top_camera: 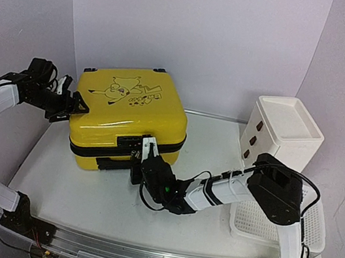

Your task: Open, take out, and arrange the luggage

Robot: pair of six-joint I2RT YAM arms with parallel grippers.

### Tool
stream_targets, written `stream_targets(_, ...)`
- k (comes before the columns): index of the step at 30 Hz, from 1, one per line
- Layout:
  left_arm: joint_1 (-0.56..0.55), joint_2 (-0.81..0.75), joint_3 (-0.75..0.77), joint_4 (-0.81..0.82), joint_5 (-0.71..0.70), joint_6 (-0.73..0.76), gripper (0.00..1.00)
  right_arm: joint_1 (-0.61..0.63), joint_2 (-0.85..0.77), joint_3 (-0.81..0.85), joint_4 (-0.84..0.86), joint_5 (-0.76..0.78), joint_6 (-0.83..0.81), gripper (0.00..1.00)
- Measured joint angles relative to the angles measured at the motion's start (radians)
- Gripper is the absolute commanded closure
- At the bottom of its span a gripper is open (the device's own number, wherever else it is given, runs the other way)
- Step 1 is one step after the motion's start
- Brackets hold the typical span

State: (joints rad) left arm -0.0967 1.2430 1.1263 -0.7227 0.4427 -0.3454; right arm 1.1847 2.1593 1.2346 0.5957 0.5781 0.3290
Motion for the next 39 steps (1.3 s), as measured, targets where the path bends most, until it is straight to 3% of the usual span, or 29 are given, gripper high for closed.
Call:
stream_targets(4,-0.003,-0.015,-0.01,-0.002,0.0,0.01,0.12,0.017,0.038,0.04,0.006,0.105,-0.039,0.84)
stream_targets(11,-0.008,-0.033,-0.022,-0.001,-0.005,0.016,0.12,0.034,0.083,0.082,0.023,0.233,-0.111,0.91)
stream_targets(13,-0.01,-0.039,-0.024,-0.003,-0.009,0.017,0.12,0.034,0.083,0.082,0.023,0.237,-0.128,0.86)
stream_targets(16,-0.013,-0.048,-0.031,-0.002,-0.011,0.016,0.12,0.033,0.083,0.082,0.027,0.225,-0.15,0.66)
stream_targets(18,-0.015,-0.055,-0.035,-0.003,-0.013,0.016,0.12,0.033,0.083,0.083,0.031,0.209,-0.164,0.66)
stream_targets(19,-0.016,-0.056,-0.036,-0.003,-0.013,0.016,0.12,0.034,0.083,0.086,0.03,0.2,-0.177,0.69)
stream_targets(23,-0.016,-0.059,-0.036,-0.008,-0.014,0.016,0.12,0.031,0.093,0.108,0.019,0.216,-0.216,0.98)
stream_targets(29,-0.02,-0.072,-0.043,-0.012,-0.018,0.013,0.07,0.034,0.1,0.118,0.013,0.267,-0.258,1.0)
stream_targets(33,-0.027,-0.09,-0.048,-0.032,-0.037,0.01,0.02,0.029,0.07,0.089,-0.018,0.221,-0.28,1.0)
stream_targets(39,-0.082,-0.134,0.001,-0.119,-0.068,0.036,0.04,-0.031,-0.077,-0.02,-0.119,-0.041,-0.245,1.0)
